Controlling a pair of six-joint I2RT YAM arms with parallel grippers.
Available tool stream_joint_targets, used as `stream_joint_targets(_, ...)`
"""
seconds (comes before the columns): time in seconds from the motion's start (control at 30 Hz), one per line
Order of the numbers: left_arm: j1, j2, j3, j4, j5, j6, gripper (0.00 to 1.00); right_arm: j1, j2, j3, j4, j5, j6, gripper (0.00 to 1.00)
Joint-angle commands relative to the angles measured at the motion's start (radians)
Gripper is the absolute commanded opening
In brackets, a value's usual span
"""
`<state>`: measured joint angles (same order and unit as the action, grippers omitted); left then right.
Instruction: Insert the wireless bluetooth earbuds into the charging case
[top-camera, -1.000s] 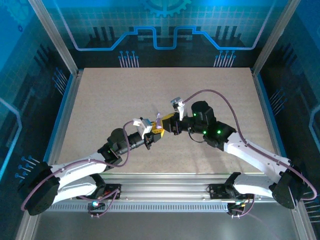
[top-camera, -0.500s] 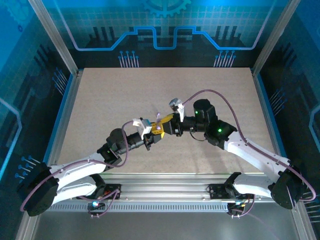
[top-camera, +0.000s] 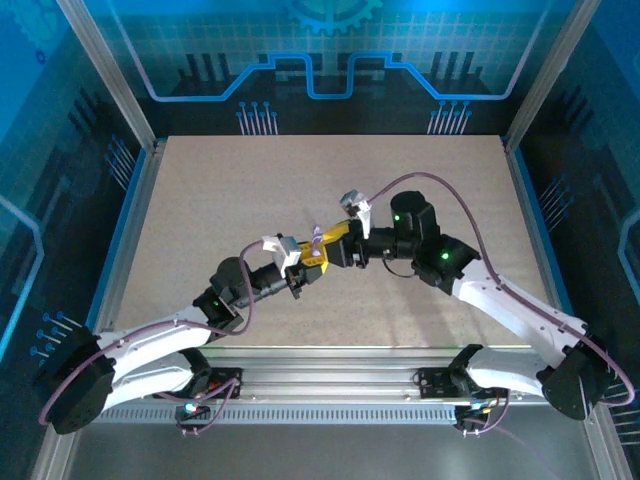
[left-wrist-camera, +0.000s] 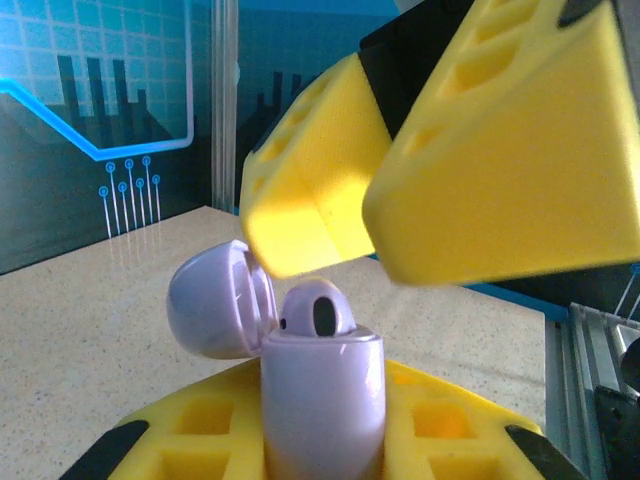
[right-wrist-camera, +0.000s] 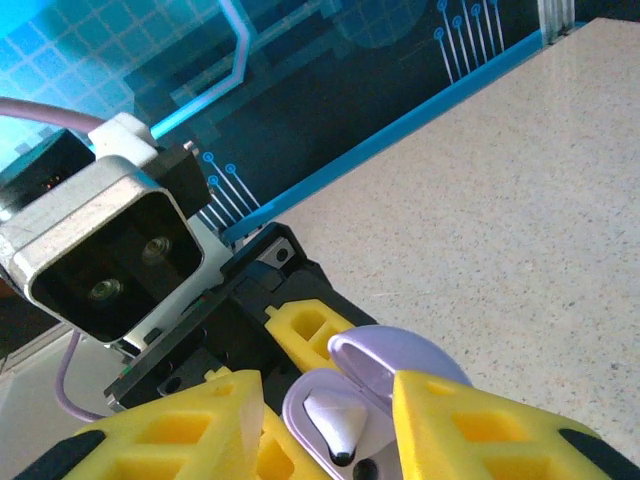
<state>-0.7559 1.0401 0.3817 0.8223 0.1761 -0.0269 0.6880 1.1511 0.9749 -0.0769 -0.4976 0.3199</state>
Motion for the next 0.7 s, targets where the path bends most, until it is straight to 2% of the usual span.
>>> stream_joint_targets(0.0, -0.011, -0.011, 0.038, 0.037, 0.009, 0.009, 0.16, -0.016, -0.041, 0.026, -0.041, 0.013, 0.023, 0.4)
stream_joint_targets(0.33, -0.01, -0.02, 0.064, -0.019, -0.009, 0.027, 0.17, -0.029, -0.057, 0.006, -0.088, 0.009, 0.09, 0.37)
stream_joint_targets(0.57, -0.008, -0.055, 0.037, -0.039, -0.083, 0.02, 0.17, -0.03, -0.096, -0.044, -0.093, 0.048, 0.106, 0.37)
stream_joint_targets(0.67, -0.001, -0.079, 0.031, -0.1, -0.113, 0.014, 0.18, -0.032, -0.094, -0.034, -0.123, 0.06, 0.109, 0.36)
